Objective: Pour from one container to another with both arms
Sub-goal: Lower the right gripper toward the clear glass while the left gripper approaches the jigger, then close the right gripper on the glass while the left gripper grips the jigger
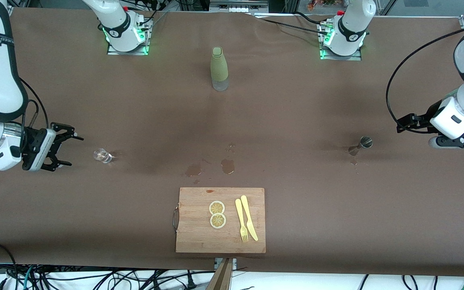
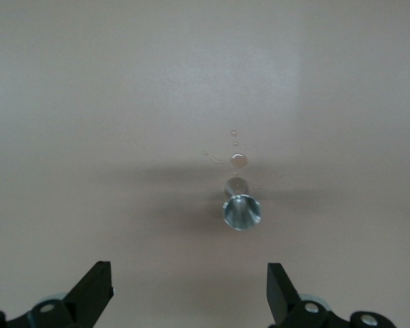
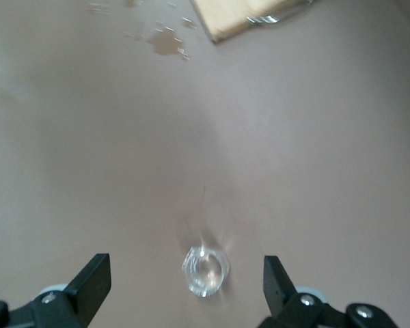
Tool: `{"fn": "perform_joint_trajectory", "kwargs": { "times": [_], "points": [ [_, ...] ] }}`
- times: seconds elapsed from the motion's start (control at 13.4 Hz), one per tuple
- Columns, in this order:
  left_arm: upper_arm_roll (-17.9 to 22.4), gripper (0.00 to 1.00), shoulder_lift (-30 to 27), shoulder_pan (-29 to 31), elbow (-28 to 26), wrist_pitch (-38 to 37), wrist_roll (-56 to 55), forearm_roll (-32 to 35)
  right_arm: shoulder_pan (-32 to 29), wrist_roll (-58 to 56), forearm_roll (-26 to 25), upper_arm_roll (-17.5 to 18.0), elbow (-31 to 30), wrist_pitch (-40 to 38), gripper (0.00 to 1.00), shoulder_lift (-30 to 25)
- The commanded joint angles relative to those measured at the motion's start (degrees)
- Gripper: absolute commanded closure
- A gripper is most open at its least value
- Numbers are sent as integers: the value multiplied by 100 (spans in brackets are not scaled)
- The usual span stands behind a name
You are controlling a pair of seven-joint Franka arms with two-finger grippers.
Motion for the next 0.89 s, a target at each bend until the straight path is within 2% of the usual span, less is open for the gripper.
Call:
{"fn": "perform_joint_trajectory", "kwargs": {
  "times": [0.0, 0.07, 0.22, 0.45, 0.6, 0.82],
  "points": [
    [-36, 0, 155, 245, -165, 307, 1140, 50, -375, -1388, 629, 31, -260, 55, 1, 218],
    [-36, 0, 260, 385, -165, 394, 1676, 33, -498, -1749, 858, 31, -260, -67, 1, 332],
    [-36, 0, 506, 648, -174, 571, 2460, -422, -569, -2487, 1507, -161, -278, -261, 1, 561],
    [-36, 0, 963, 1131, -139, 676, 4181, -1089, -674, -3367, 2334, -188, -269, -568, 1, 1044],
    [-45, 0, 1376, 1458, -95, 773, 5838, -1783, -683, -3824, 2512, -284, -261, -648, 1, 1299],
    [-36, 0, 2149, 1686, 335, 747, 8004, -2725, -763, -4484, 3073, -425, -225, -841, 1, 1765]
  ]
}}
